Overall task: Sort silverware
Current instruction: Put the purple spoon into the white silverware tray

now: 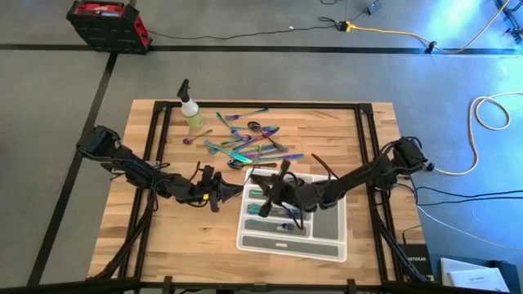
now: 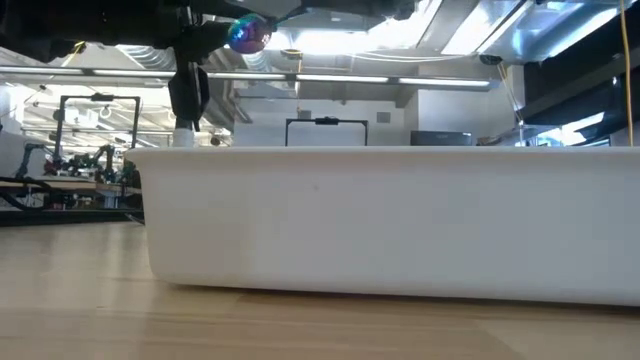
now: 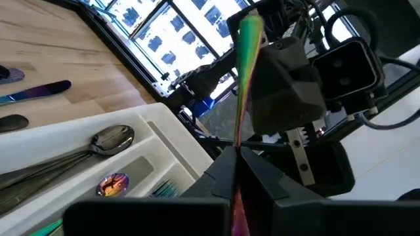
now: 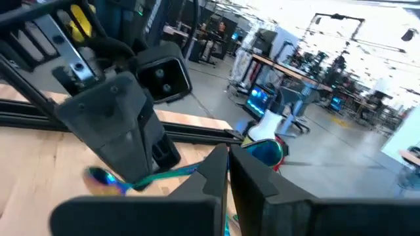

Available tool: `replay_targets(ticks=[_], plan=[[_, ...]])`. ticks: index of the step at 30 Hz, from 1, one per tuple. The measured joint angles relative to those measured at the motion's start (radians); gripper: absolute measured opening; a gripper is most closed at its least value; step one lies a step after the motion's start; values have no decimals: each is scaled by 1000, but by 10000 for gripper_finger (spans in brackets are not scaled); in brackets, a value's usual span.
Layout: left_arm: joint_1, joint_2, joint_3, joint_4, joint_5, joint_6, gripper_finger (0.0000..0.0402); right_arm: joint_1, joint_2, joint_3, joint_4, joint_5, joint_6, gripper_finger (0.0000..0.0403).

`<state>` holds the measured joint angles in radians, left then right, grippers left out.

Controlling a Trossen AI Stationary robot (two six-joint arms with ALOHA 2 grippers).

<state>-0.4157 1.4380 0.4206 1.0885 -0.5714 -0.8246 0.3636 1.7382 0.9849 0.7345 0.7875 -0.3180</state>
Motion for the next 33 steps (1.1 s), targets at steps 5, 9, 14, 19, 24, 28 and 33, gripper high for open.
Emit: replay_targets(ticks=[5,9,14,19,24,28,33], plan=[[-3,0,0,-2,-1,10,0,-33,0,1,-3,-72,36,0],[-3,0,0,-2,-1,11,0,-58,0,1,-4,-127,72,0],[-3,0,0,-1,-2,11,0,-65,0,1,-4,-136,79,0],[-3,0,0,0,-10,14,0,-78,0,1,-22,-170,129,0],[-3,0,0,1,-16,14,0,-78,0,1,-37,-187,157,0],[-3,0,0,2,-27,19,0,-79,0,1,-37,-223,158,0],[-3,0,0,2,-43,31,0,-76,0,1,-36,-222,158,0]])
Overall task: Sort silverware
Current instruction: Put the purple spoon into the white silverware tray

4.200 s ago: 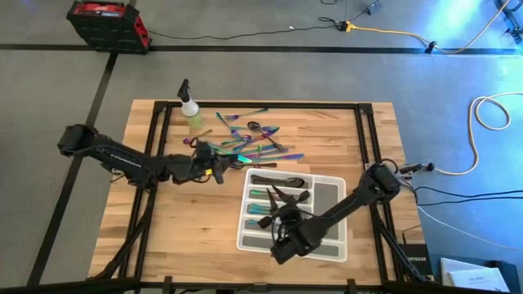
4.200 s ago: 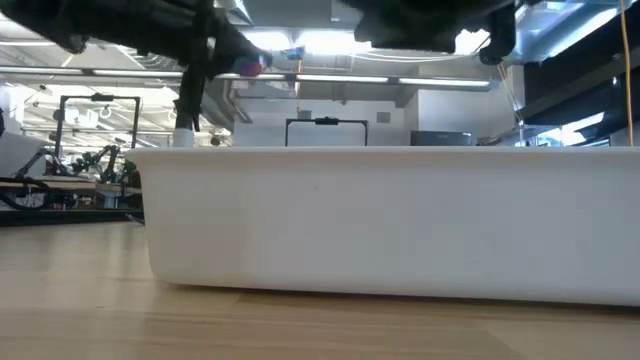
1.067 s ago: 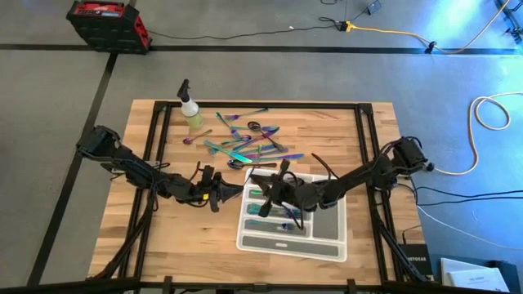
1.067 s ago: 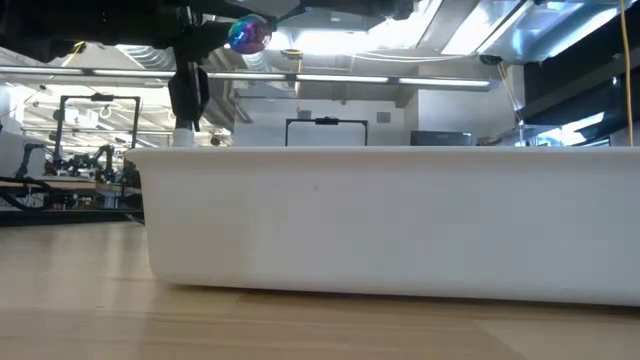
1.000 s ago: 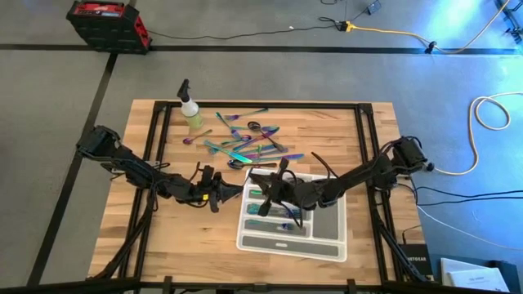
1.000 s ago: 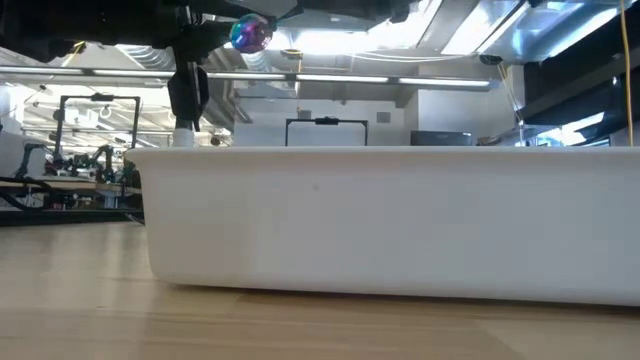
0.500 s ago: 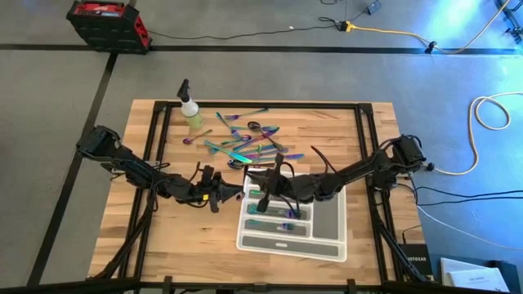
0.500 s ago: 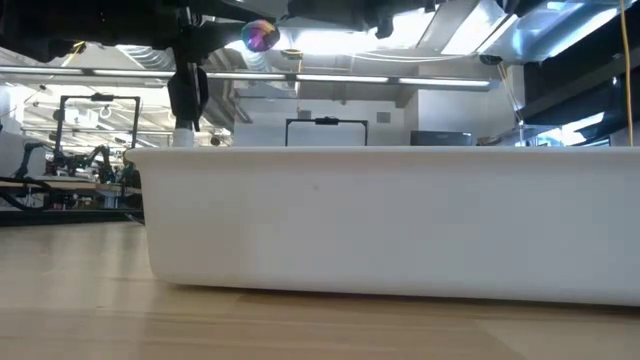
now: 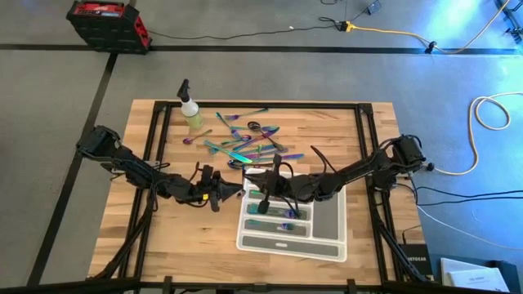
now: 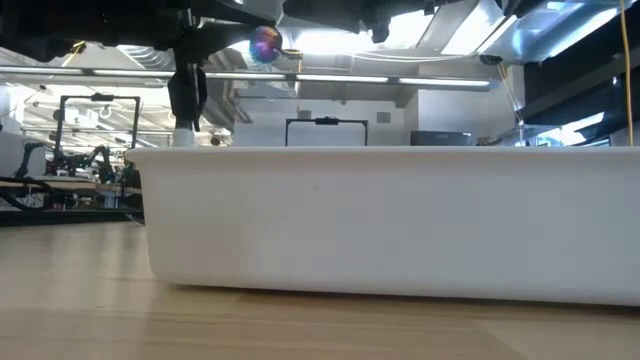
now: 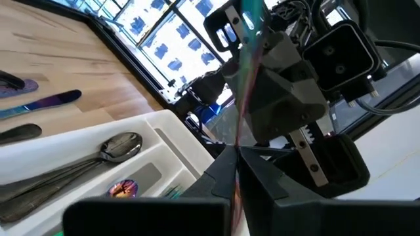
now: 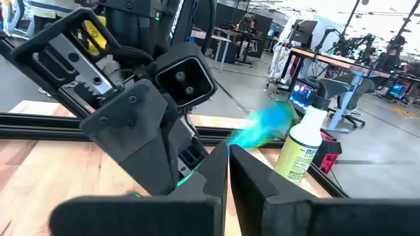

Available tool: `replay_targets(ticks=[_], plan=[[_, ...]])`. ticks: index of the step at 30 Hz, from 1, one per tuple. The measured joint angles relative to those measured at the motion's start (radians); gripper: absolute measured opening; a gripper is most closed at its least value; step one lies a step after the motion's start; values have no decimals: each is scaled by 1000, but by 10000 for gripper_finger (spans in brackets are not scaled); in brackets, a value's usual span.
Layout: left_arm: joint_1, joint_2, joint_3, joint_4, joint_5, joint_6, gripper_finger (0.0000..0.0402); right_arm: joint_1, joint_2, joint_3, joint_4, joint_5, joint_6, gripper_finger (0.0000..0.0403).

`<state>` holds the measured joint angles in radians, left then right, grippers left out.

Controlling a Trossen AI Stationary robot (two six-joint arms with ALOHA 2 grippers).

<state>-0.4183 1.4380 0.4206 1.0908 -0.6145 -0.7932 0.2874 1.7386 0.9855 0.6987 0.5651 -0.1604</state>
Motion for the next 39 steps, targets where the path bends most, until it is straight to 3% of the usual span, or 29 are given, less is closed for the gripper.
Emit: replay_targets(ticks=[6,13,19,23,28,31,34,39], plan=[[4,0,0,0,-28,19,0,16,0,0,-19,23,-5,0],[38,0,0,-8,-22,70,0,88,-5,0,-124,230,-28,0],[84,0,0,28,93,253,0,178,-6,0,-156,418,4,0],[91,7,0,147,218,429,0,222,-23,-1,-149,448,70,0],[111,27,0,182,404,665,0,266,-61,-1,-118,380,51,0],[126,50,0,178,517,784,0,269,-66,0,-69,235,51,0],[140,64,0,175,594,922,0,247,-66,0,-88,123,95,0],[135,64,0,166,687,1194,0,212,-66,-1,-132,27,159,0]])
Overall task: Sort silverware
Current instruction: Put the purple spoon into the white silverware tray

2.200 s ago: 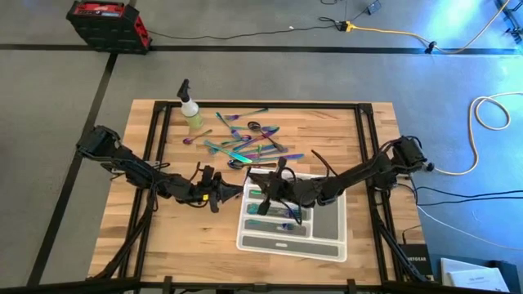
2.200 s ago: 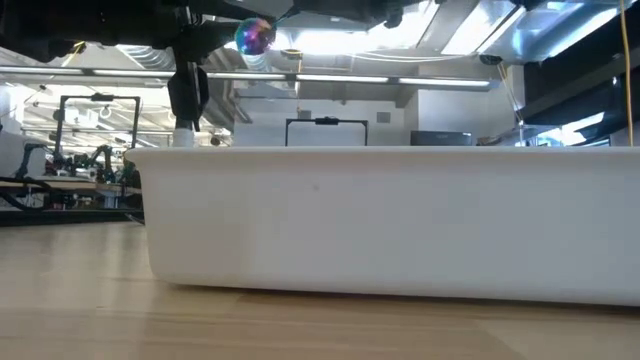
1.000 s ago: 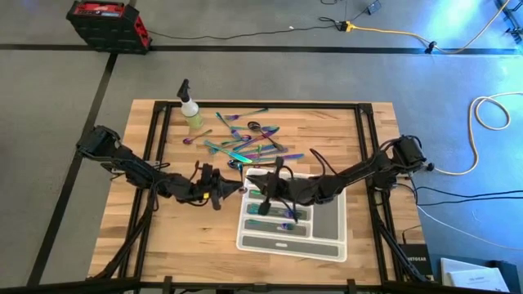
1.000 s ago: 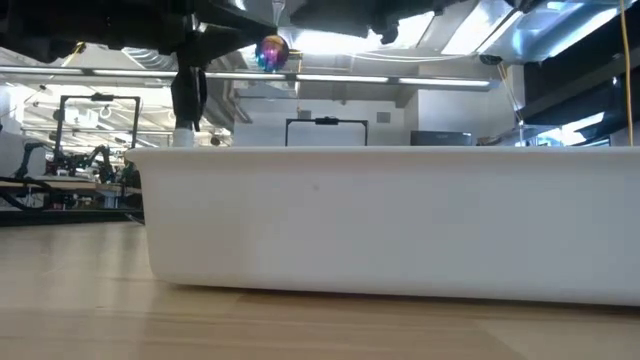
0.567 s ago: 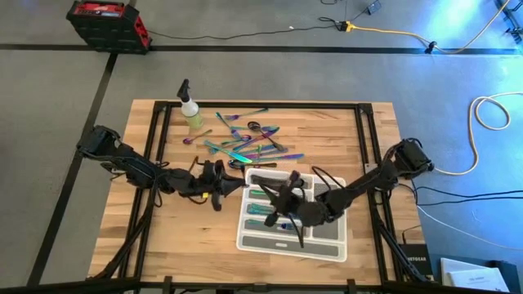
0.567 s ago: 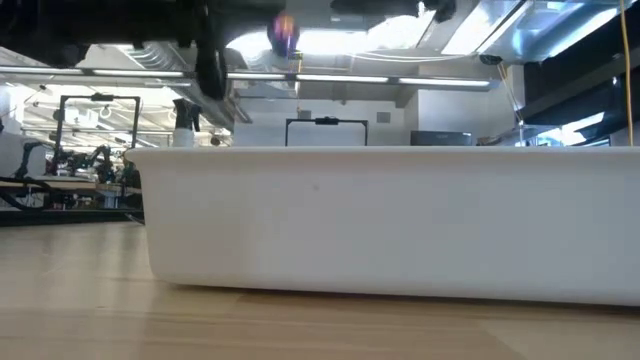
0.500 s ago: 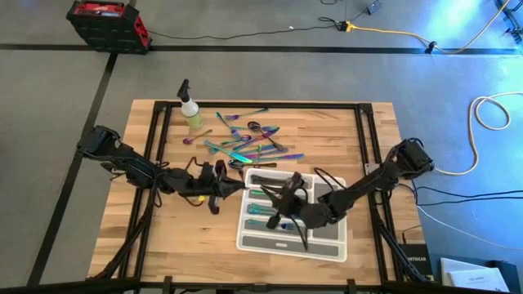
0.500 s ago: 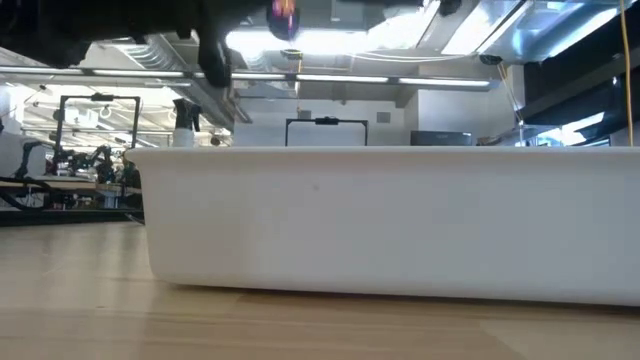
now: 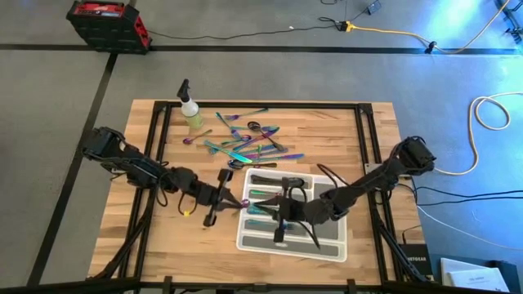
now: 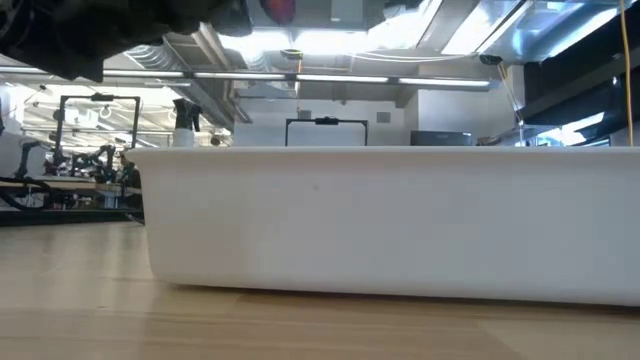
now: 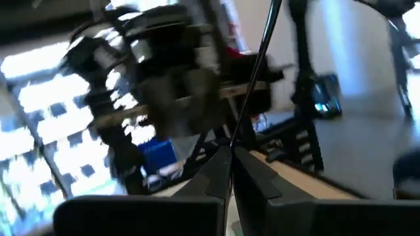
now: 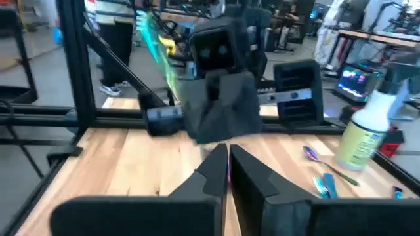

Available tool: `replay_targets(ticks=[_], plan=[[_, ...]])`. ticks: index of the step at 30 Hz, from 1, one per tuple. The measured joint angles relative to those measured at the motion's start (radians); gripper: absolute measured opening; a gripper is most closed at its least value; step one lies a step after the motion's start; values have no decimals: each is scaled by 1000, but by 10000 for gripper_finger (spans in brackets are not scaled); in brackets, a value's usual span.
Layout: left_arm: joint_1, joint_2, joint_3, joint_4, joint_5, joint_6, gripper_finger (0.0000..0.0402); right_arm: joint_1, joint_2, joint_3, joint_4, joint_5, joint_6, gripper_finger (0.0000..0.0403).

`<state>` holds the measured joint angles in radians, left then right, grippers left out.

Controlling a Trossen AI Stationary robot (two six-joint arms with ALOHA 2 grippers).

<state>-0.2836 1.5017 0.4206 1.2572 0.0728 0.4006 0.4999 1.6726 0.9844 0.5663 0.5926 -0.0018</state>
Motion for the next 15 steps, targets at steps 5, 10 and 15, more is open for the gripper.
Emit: replay_targets(ticks=[5,10,15], plan=[[17,2,0,-74,3,154,0,5,0,0,76,-96,-88,1],[32,1,0,-67,5,130,0,-6,19,0,31,-75,-85,20],[40,0,3,-59,25,131,0,-35,66,21,29,-43,-86,60]])
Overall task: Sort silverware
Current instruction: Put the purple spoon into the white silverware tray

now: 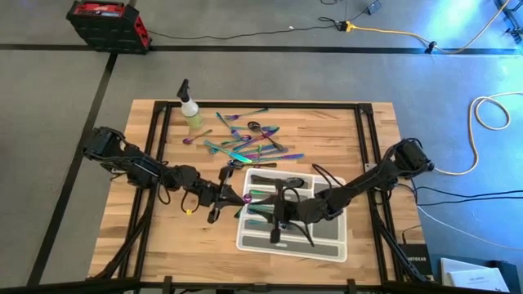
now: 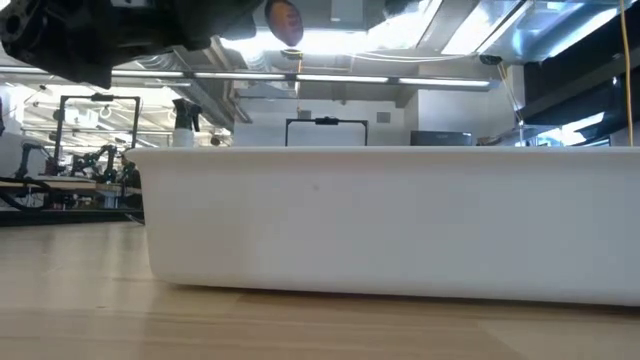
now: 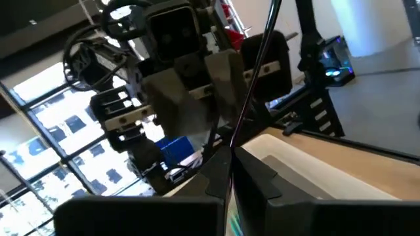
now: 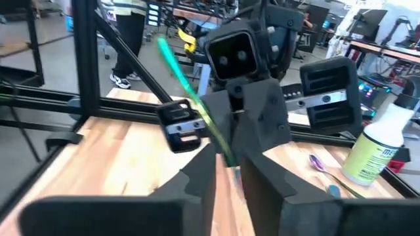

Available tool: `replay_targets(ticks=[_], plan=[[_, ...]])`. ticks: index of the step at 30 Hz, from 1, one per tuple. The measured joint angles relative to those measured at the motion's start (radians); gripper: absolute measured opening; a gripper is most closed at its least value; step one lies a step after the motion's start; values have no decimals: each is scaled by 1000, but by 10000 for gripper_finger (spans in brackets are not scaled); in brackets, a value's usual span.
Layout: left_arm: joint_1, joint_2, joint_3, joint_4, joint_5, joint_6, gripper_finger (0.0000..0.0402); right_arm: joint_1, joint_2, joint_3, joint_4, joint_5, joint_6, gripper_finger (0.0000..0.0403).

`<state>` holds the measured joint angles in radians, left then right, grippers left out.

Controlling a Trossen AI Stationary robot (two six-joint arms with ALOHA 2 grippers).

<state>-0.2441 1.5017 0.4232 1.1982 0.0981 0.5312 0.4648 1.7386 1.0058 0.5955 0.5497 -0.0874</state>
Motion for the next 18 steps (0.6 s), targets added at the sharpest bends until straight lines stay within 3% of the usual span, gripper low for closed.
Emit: replay_targets(ticks=[4,18], plan=[[4,0,0,-2,8,-5,0,-17,26,28,-2,0,-29,77],[18,0,1,1,7,-11,0,-27,29,51,-83,-55,12,74]])
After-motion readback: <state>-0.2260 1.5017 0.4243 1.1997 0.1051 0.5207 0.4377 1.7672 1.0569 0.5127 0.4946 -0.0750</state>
